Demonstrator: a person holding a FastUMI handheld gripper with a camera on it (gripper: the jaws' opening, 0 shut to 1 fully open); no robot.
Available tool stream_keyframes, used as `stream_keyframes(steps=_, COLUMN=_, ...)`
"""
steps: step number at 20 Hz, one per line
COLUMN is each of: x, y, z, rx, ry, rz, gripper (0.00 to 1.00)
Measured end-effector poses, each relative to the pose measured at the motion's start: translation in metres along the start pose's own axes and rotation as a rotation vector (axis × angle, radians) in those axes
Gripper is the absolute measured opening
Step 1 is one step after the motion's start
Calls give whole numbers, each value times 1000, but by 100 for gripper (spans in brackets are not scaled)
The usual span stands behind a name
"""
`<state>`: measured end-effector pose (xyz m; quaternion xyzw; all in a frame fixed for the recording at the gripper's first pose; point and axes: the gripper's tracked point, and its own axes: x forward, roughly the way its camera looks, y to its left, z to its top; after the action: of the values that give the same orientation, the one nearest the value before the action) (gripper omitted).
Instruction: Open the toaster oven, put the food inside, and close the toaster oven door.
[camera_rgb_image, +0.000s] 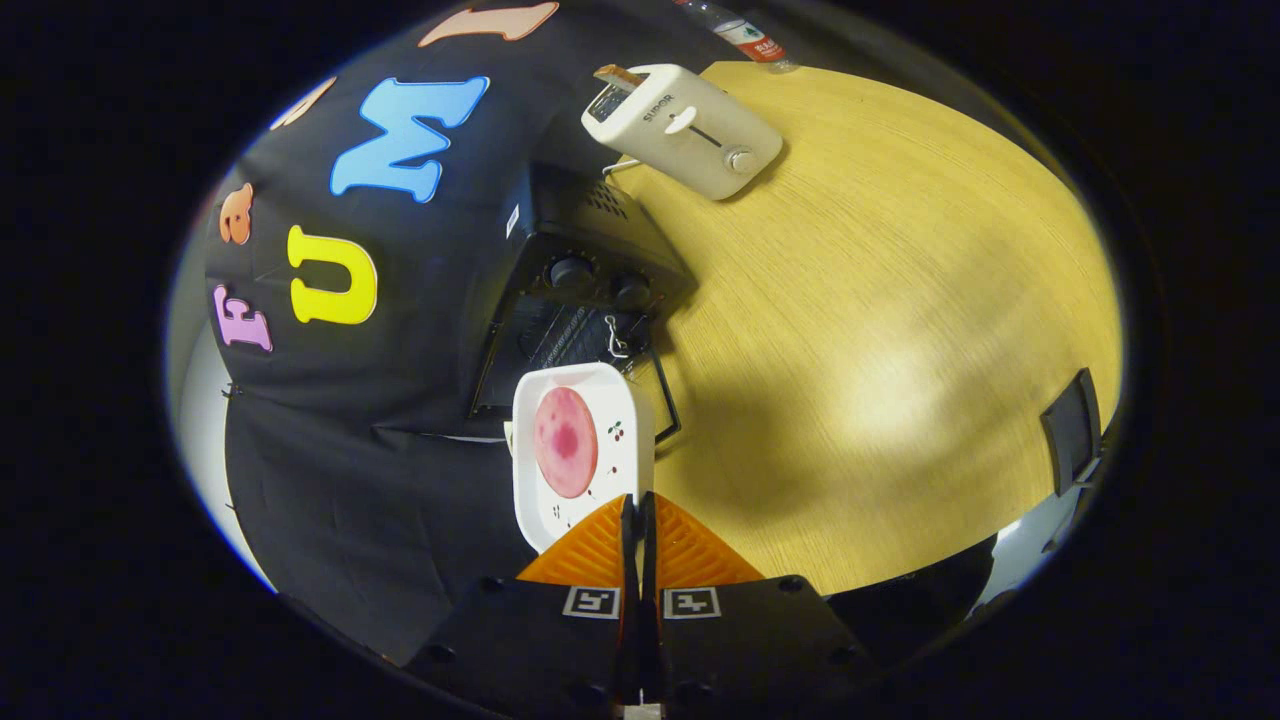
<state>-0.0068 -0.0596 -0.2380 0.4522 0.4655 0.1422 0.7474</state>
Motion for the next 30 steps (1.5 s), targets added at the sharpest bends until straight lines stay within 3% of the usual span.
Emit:
stream_keyframes(steps=18, x=151, y=62, z=11, rx=209, ry=-90, rz=5, gripper=2)
stream_keyframes(steps=30, x=211, y=82, z=69, rx=393, ry=-284, rz=73, gripper=2)
